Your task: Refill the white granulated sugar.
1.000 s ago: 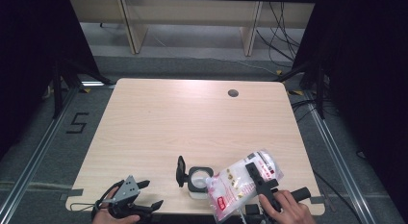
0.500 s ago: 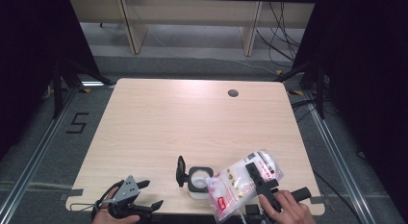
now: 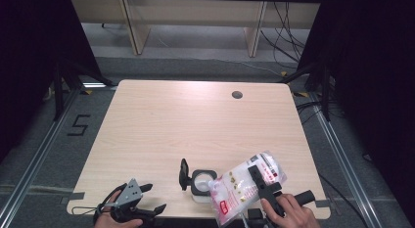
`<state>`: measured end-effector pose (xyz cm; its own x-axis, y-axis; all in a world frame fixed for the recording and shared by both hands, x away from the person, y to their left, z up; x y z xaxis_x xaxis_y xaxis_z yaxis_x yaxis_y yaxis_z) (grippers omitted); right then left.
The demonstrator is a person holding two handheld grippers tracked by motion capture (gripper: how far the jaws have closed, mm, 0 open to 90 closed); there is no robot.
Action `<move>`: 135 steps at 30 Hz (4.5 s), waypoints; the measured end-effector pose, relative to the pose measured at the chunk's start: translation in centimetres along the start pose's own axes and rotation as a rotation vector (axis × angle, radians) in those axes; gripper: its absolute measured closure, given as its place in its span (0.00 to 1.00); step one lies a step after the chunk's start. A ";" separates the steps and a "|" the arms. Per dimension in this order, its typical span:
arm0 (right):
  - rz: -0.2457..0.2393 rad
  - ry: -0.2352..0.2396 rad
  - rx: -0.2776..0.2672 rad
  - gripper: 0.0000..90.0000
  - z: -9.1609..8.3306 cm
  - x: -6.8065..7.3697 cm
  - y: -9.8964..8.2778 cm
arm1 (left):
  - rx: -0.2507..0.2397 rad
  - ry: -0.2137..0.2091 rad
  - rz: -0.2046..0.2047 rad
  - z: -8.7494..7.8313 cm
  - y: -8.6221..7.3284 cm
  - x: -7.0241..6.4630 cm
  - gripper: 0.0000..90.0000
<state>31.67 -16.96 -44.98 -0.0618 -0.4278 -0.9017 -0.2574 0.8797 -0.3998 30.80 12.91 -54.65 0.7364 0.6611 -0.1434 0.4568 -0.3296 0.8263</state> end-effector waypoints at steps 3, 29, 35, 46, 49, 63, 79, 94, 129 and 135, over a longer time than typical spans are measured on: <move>-0.020 -0.002 -0.004 0.52 0.0 0.0 0.1 | 0.001 0.004 -0.002 0.0 0.0 0.1 0.20; -0.032 -0.008 -0.008 0.53 0.1 -0.1 0.3 | 0.000 0.003 -0.007 0.0 0.0 0.1 0.20; 0.004 0.005 -0.017 0.53 0.1 0.0 0.2 | 0.014 0.010 0.005 -0.1 -0.1 0.3 0.20; 0.008 0.017 -0.023 0.53 0.2 0.3 -0.1 | 0.020 0.014 0.016 -0.2 -0.2 0.4 0.20; 0.055 0.029 -0.012 0.53 0.0 0.6 -0.1 | 0.017 0.009 0.012 -0.1 -0.2 0.2 0.20; 0.025 0.020 -0.033 0.54 0.3 0.3 0.1 | 0.000 0.002 -0.008 0.0 0.0 0.1 0.20; 0.063 0.002 -0.065 0.55 0.7 0.9 0.4 | 0.000 0.002 -0.004 0.0 0.0 0.0 0.20; 0.066 -0.034 -0.066 0.55 0.3 0.1 0.3 | 0.019 0.019 0.050 -0.2 0.0 0.6 0.21; 0.086 -0.015 -0.074 0.57 0.5 0.7 0.1 | 0.009 0.004 0.008 -0.2 0.0 0.2 0.21; 0.082 -0.024 -0.090 0.57 0.1 0.3 0.4 | 0.015 0.013 0.017 -0.3 -0.1 0.4 0.21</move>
<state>31.66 -16.71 -45.41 -0.0629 -0.3495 -0.9348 -0.3379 0.8888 -0.3096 30.90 13.41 -54.64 0.7377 0.6639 -0.1225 0.4520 -0.3510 0.8200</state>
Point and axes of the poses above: each handheld gripper's, and its own axes: z roughly forward along the jaws, y roughly out of its top, x roughly to its left, the point moved 9 cm from there along z, roughly forward along the jaws, and after that the axes turned 4 degrees about -z, right-handed, at the moved point
